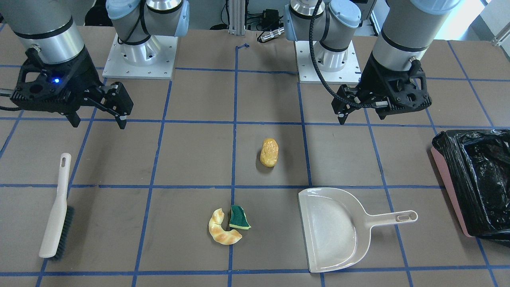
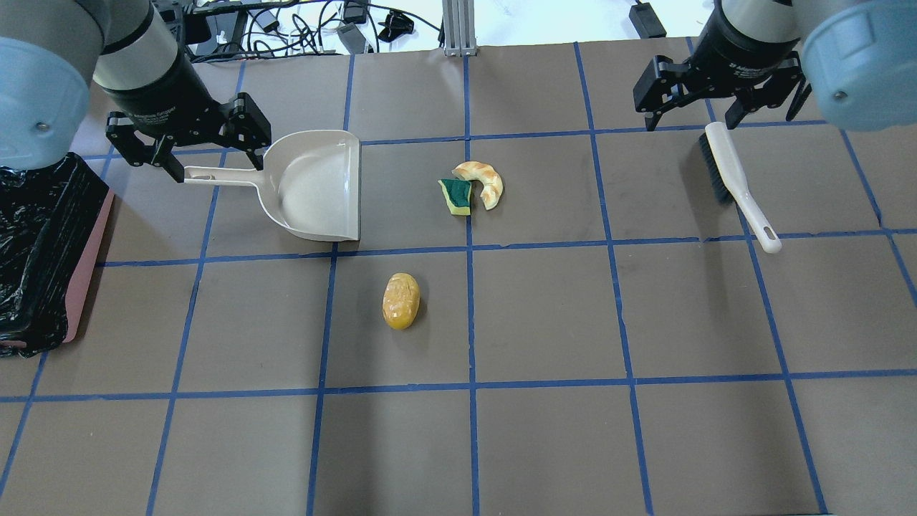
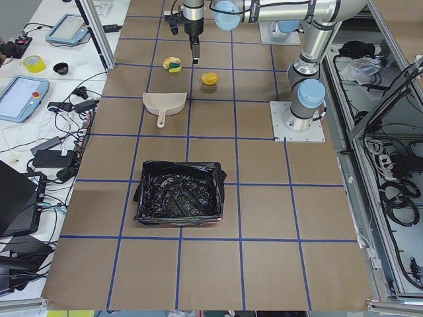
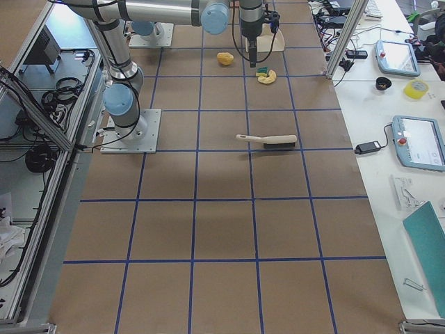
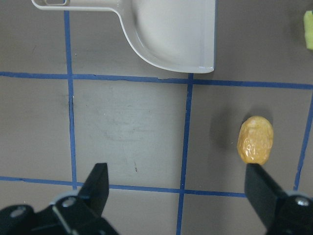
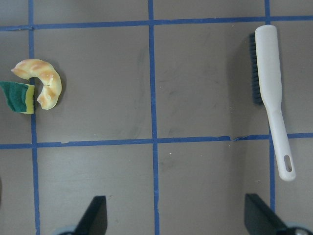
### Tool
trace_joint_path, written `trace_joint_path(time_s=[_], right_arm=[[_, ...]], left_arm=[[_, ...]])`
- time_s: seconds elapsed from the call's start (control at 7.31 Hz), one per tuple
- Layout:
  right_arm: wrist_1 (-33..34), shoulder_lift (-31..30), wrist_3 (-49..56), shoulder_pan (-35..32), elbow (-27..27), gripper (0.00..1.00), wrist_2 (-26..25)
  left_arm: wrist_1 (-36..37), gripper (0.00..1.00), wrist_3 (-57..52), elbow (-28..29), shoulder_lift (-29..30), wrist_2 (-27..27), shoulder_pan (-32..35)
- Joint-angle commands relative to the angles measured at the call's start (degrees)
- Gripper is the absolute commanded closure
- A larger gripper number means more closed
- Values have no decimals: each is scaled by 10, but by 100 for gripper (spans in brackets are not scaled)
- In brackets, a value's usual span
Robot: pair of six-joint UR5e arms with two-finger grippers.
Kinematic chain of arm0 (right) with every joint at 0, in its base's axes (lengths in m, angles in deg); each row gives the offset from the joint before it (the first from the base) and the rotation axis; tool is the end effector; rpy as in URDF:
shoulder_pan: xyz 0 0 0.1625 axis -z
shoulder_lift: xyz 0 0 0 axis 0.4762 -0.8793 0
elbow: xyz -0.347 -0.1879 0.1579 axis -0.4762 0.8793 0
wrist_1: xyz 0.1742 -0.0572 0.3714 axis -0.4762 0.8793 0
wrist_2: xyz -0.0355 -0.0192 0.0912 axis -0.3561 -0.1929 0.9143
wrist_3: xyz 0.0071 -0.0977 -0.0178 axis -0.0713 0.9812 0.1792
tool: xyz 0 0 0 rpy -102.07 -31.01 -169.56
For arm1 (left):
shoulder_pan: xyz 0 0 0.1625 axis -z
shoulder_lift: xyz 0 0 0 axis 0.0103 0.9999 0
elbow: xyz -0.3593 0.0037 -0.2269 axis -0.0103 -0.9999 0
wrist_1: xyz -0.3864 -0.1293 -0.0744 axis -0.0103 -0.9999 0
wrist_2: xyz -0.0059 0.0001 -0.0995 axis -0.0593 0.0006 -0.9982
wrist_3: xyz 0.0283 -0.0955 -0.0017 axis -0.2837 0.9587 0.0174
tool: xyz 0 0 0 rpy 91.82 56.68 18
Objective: Sweep and dump trash into bin
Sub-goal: 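Lower the left gripper to the dustpan handle while the right gripper descends to the brush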
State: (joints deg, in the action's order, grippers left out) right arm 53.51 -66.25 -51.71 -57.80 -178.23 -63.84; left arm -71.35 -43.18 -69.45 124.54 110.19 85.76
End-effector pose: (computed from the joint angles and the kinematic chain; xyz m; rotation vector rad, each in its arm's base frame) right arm 0.0988 -0.5257 0.4797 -0.0610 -3.1261 0.2084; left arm -0.0952 -0.5173 0.4690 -0.3750 3.0660 -0.0388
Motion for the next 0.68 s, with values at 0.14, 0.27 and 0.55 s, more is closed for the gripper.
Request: trace_joint_path(time_s=[0.14, 0.27, 0.55], right_arm=[[4, 3, 46, 44, -18, 0, 1], [11, 10, 54, 66, -28, 0, 3], [80, 33, 144, 127, -67, 0, 5]], left_arm=[[44, 0, 181, 3, 34, 1, -44], [86, 0, 245, 4, 48, 2, -54], [120, 0, 385, 28, 87, 15, -62]])
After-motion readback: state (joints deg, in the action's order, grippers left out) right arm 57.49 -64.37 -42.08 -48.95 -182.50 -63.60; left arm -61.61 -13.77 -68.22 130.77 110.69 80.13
